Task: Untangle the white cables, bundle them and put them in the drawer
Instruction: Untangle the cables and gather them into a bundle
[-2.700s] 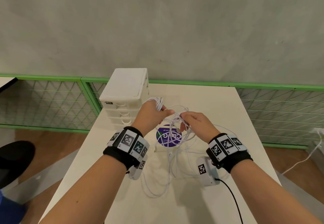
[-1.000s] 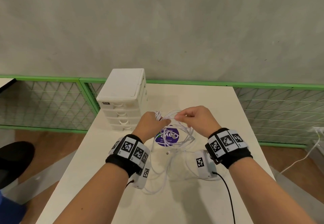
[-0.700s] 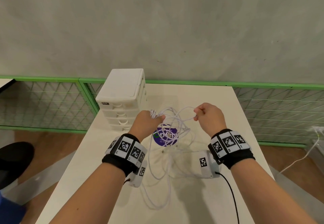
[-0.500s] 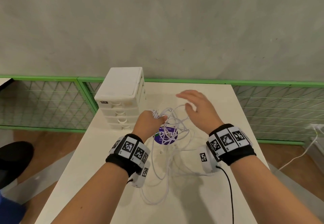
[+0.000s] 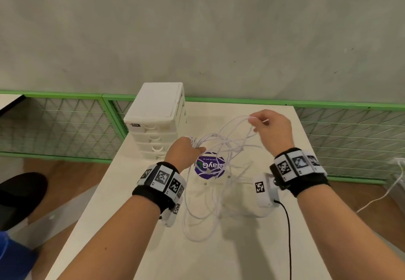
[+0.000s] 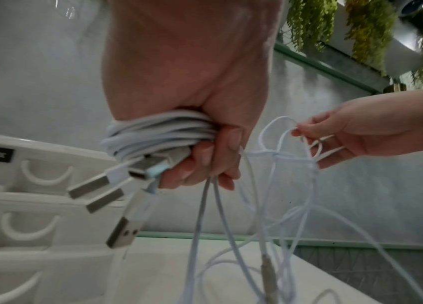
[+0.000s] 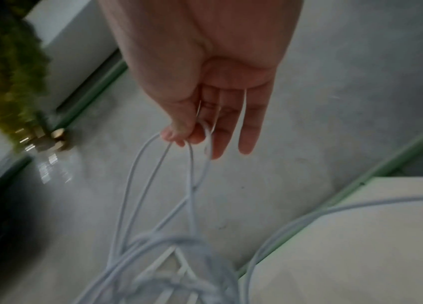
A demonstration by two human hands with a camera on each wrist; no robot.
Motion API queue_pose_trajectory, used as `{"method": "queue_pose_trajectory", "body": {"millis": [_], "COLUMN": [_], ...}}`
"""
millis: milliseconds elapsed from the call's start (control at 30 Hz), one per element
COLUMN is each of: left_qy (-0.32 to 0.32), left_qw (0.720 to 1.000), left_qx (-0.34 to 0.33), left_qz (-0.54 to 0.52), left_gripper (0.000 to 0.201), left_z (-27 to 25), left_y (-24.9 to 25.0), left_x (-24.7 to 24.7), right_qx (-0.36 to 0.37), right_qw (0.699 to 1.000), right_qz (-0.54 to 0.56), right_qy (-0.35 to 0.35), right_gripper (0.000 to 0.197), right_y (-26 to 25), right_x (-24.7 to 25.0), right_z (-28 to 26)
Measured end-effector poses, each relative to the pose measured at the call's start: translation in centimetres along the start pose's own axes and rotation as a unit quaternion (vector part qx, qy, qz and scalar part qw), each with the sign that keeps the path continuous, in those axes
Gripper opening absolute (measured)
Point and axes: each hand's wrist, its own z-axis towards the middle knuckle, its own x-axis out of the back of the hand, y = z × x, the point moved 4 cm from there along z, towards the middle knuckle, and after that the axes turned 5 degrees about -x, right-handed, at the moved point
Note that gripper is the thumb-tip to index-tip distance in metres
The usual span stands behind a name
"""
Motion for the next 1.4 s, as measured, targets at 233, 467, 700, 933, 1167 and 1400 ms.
{"method": "queue_pose_trajectory", "body": {"millis": [233,467,700,933,1167,1400], "left_qy": [0.02,0.034,0.057,0.035,-0.003,0.017], "left_qw": [1.0,0.999,0.997,0.986,0.987,0.992], "left_qx": [0.006,-0.026,-0.045,-0.054,-0.09,-0.047], "left_qz": [-0.007,-0.03,-0.041,-0.156,-0.131,-0.118], "left_gripper": [0.043,0.043,0.05,0.044,0.027,0.039], "left_z": [0.4,0.2,-0.1,-0.8,-1.2,-0.8], "left_y": [-0.2,1.3,3.0,3.9,4.8,3.7], "left_x": [0.7,0.5,0.4,0.4,0.2,1.0], "right_qx": [-0.157,-0.048,0.236,0.113,0.099,-0.008], "right_qw": [0.969,0.996,0.956,0.968,0.975,0.965], "right_qz": [0.184,-0.076,-0.156,-0.144,-0.021,-0.121], "right_qy": [0.058,-0.022,-0.079,-0.172,-0.2,-0.234], "right_gripper": [0.014,0.037,0.024,0.034,0.025,0.041], "right_y": [4.4,4.1,-1.8,-1.2,-1.4,0.6], "right_x": [1.2,0.7,-2.1,-4.1,-4.0,-2.0], "right_z": [-0.8,0.2,-0.4,-1.1,-2.1,-1.1]}}
